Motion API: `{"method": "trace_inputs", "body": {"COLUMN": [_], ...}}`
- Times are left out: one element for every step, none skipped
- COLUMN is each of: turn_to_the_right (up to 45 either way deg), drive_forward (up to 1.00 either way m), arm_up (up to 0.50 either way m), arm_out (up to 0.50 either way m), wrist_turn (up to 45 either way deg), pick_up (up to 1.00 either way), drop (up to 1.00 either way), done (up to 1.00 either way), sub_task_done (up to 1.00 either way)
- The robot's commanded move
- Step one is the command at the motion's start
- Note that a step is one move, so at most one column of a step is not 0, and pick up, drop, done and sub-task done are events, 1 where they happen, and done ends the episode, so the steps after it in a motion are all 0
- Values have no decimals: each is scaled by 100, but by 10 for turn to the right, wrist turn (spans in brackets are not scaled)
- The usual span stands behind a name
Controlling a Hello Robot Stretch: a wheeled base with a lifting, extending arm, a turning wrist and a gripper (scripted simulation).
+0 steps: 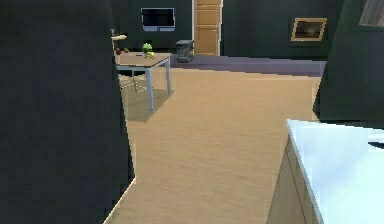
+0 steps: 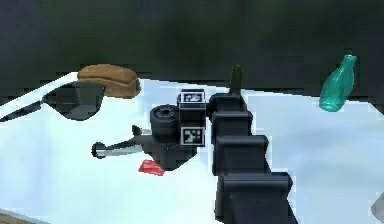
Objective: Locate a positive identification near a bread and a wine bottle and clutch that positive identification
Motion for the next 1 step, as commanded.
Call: {"method": "trace_inputs", "body": {"turn_to_the_right": [0], "drive_forward": [0], "arm_up": [0], "arm_out": [0], "wrist_turn": [270], "pick_up": [0], "drop": [0], "done": [0], "sub_task_done": [0]}}
